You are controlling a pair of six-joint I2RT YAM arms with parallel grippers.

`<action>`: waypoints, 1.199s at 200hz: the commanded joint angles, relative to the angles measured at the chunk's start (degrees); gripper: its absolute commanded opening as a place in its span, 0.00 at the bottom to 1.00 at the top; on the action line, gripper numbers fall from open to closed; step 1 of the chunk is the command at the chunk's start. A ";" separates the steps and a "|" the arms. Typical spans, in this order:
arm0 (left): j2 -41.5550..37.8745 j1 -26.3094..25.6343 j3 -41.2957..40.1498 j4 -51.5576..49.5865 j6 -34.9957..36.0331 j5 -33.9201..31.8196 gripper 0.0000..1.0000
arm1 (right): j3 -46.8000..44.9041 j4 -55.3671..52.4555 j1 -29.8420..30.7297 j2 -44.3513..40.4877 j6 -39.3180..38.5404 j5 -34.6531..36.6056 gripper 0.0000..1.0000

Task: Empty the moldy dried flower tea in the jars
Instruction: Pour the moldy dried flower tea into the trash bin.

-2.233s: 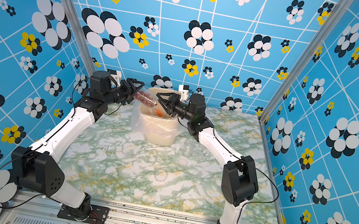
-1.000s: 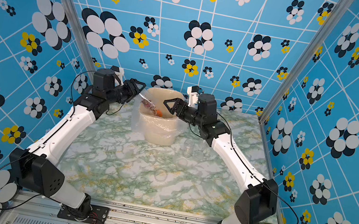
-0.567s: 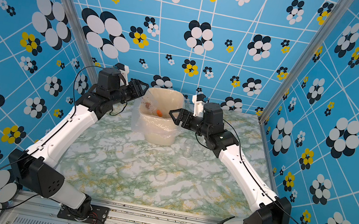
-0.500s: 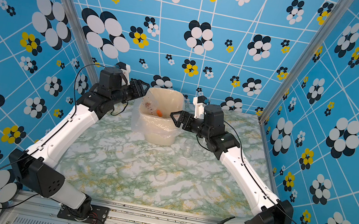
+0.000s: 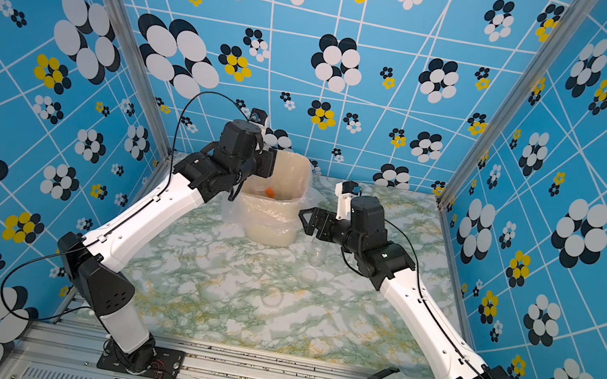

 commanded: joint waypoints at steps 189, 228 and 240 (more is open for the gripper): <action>0.74 0.39 2.42 -1.76 -0.71 -2.27 0.00 | -2.16 -1.07 -0.62 -1.58 -1.40 2.60 0.94; 0.67 -0.96 1.65 0.27 -0.31 -2.46 0.00 | -3.05 -0.73 -0.62 -1.80 -1.29 2.95 0.94; 1.51 -1.54 2.64 -0.58 0.85 -3.15 0.00 | -3.04 -0.69 -0.63 -1.76 -1.31 2.80 0.94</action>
